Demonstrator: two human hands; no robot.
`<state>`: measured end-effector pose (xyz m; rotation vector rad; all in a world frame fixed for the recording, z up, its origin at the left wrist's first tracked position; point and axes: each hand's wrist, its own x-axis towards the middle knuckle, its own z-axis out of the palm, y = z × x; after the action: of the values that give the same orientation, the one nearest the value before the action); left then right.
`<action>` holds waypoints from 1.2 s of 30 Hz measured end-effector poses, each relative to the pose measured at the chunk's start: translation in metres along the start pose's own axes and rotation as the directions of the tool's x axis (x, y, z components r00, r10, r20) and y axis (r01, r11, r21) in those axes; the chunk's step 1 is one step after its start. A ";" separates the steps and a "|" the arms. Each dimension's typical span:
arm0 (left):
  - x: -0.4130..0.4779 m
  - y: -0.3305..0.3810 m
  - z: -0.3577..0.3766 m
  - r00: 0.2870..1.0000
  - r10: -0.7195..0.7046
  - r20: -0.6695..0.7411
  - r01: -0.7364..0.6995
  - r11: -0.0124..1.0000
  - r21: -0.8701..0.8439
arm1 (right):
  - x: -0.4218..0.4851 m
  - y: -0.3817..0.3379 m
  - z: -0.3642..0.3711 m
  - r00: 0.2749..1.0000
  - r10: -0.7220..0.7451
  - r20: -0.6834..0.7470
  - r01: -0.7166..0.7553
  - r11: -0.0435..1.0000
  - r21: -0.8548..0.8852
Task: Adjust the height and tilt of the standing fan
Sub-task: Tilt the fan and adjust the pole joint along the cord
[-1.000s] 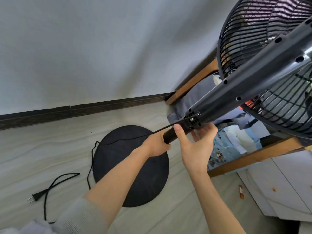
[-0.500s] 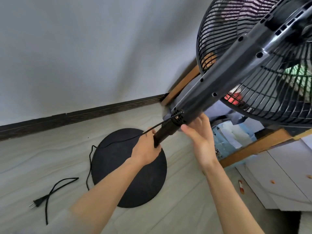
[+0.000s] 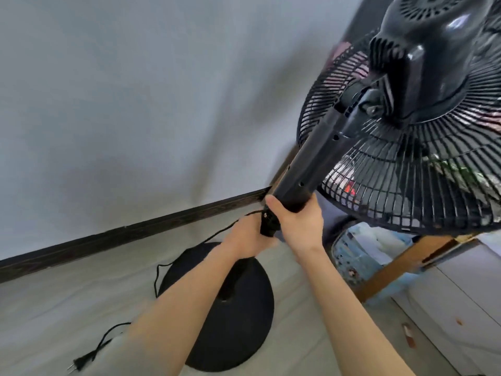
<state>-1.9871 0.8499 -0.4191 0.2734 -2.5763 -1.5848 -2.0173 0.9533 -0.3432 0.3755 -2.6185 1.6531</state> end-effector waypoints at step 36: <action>0.049 -0.063 0.015 0.957 0.047 -0.286 -0.118 0.965 -0.236 | 0.043 0.012 0.067 0.995 -0.043 0.085 -0.004 0.873 0.488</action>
<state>-2.0318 0.8251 -0.4829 0.3329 -2.1253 -1.6836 -2.0542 0.8907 -0.3767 0.4955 -2.2027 2.3348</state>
